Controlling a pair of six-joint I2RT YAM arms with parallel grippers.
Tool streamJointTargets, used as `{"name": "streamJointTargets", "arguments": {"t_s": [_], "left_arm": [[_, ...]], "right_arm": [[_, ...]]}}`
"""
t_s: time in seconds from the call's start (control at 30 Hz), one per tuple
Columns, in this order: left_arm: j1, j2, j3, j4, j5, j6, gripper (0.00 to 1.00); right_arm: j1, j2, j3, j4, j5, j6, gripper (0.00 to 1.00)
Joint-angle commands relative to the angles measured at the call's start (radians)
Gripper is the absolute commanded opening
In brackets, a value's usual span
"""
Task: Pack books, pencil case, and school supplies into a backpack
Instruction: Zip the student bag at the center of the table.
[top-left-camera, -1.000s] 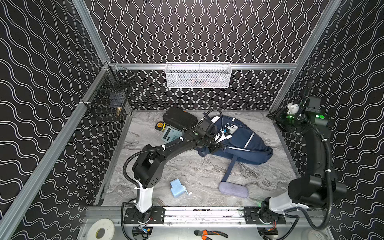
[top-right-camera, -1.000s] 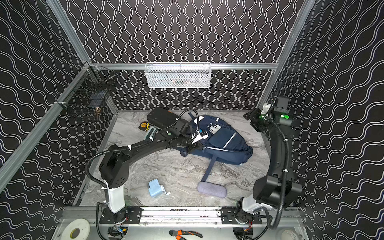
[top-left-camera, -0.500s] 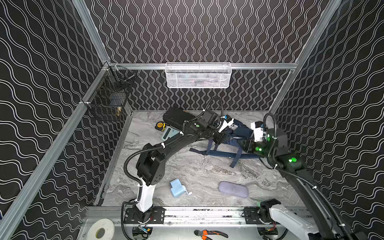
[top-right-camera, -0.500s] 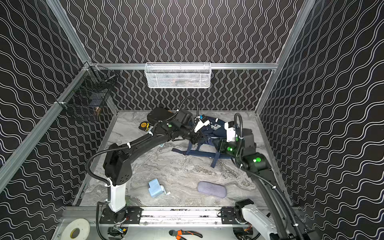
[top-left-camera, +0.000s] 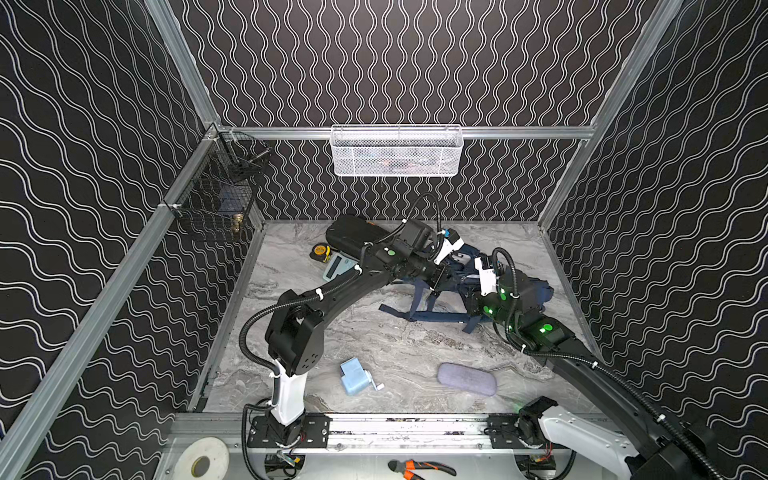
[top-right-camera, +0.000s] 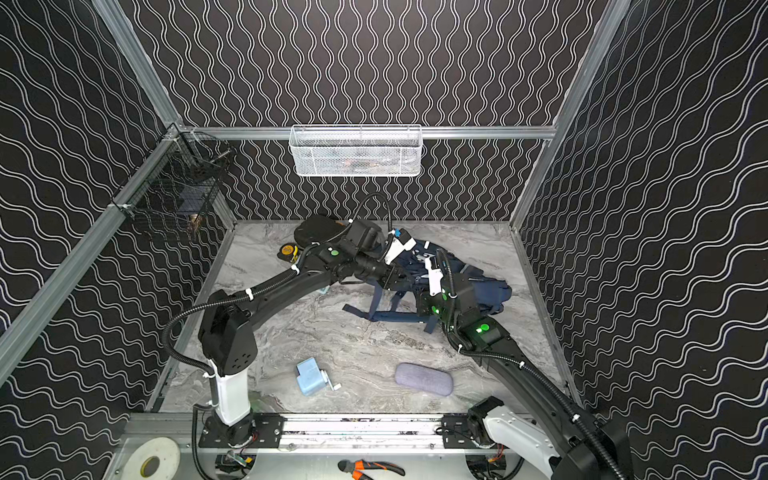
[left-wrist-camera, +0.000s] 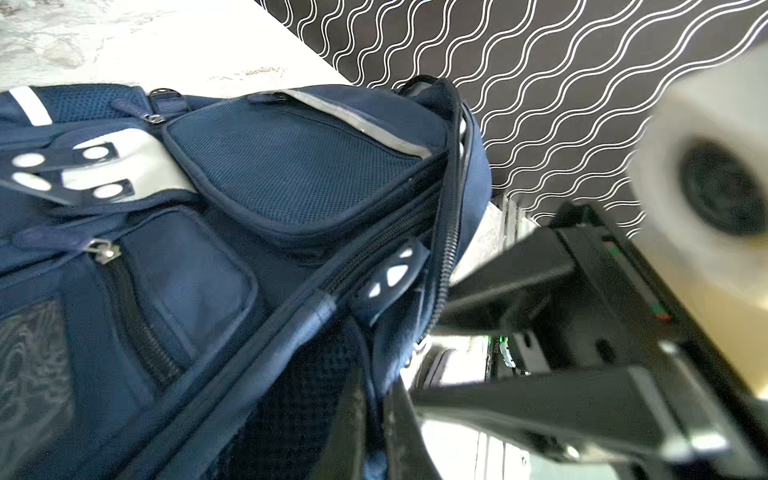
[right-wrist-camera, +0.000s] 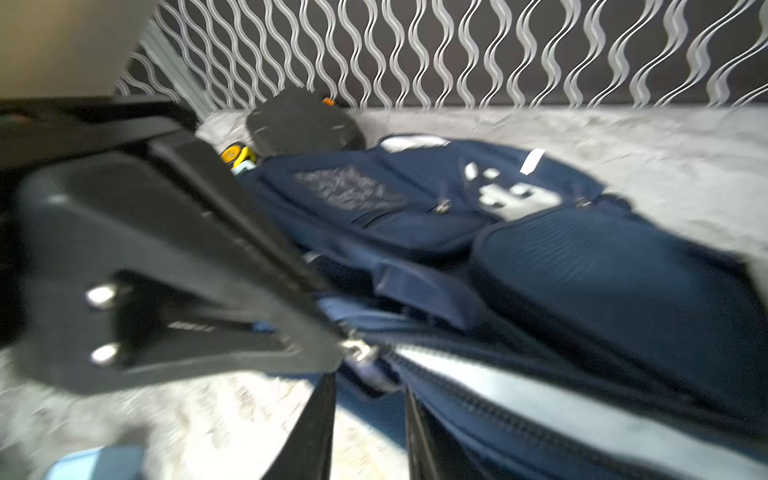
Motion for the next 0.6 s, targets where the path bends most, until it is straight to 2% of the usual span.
{"name": "streamJointTargets", "arguments": {"t_s": [0.0, 0.13, 0.23, 0.33, 0.47, 0.57], "left_arm": [[0.001, -0.010, 0.004, 0.071, 0.103, -0.001, 0.00], [0.001, 0.006, 0.012, 0.069, 0.162, -0.012, 0.00], [0.002, 0.004, 0.000, 0.075, 0.183, -0.005, 0.00], [0.002, 0.000, -0.018, 0.070, 0.180, 0.005, 0.00], [0.001, -0.007, -0.040, 0.065, 0.169, 0.019, 0.00], [0.002, -0.005, -0.045, 0.064, 0.146, 0.029, 0.00]], "right_arm": [[-0.003, -0.002, -0.038, 0.126, 0.079, -0.090, 0.34], [-0.002, 0.017, -0.051, 0.158, 0.028, -0.112, 0.36], [-0.002, 0.030, -0.051, 0.171, 0.044, -0.103, 0.33], [-0.002, 0.033, -0.042, 0.169, 0.049, -0.109, 0.26], [-0.002, 0.018, -0.024, 0.151, 0.048, -0.085, 0.00], [-0.002, 0.003, -0.025, 0.129, 0.045, -0.063, 0.00]]}}
